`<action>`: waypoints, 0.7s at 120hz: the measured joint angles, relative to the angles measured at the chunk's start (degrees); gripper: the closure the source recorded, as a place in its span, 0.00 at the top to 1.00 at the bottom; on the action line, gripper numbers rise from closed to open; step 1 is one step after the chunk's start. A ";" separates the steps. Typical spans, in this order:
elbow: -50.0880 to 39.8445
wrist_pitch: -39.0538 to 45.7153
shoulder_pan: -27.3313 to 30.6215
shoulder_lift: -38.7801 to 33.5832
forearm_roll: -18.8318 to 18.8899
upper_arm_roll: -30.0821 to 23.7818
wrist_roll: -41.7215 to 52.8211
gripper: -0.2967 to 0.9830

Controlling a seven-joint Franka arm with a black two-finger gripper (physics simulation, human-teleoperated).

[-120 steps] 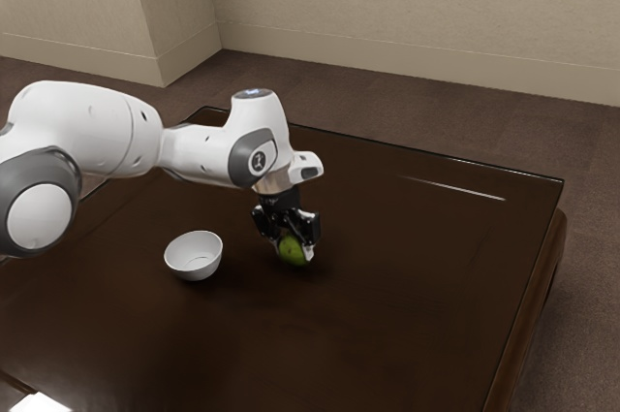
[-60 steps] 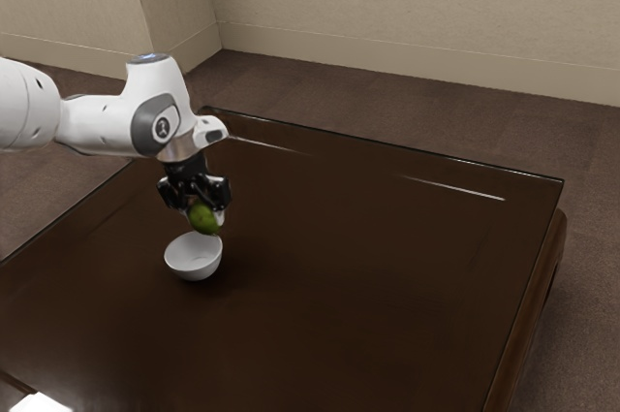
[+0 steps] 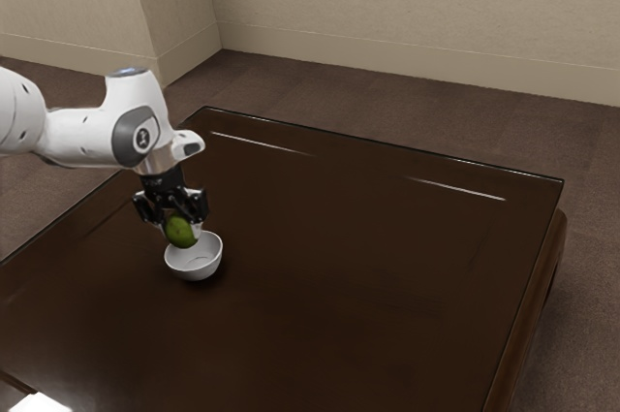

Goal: Place the pear in the bowl.

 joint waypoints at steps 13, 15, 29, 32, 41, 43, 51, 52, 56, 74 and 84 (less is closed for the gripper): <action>-0.54 0.22 -0.13 -0.84 -0.40 -0.13 0.11 0.54; -0.56 0.24 -0.17 -0.89 -0.49 -0.20 0.16 0.56; -0.46 0.32 -0.76 -1.00 -1.03 -0.52 0.60 0.64; -0.42 0.33 -0.97 -0.98 -1.09 -0.55 0.68 0.65; -0.38 0.35 -1.27 -1.10 -1.20 -0.60 0.90 0.69; -0.37 0.35 -1.29 -1.26 -1.22 -0.60 0.95 0.69; -0.25 0.34 -1.36 -3.17 -1.32 -0.52 1.17 0.71; -0.21 0.34 -1.38 -3.45 -1.33 -0.50 1.20 0.72; 0.14 0.32 -1.49 -4.72 -1.37 -0.38 1.31 0.72; 10.04 -4.94 -1.63 -7.35 -0.16 0.03 2.47 0.75; 18.70 -11.06 -2.01 -7.76 2.46 -0.37 3.06 0.75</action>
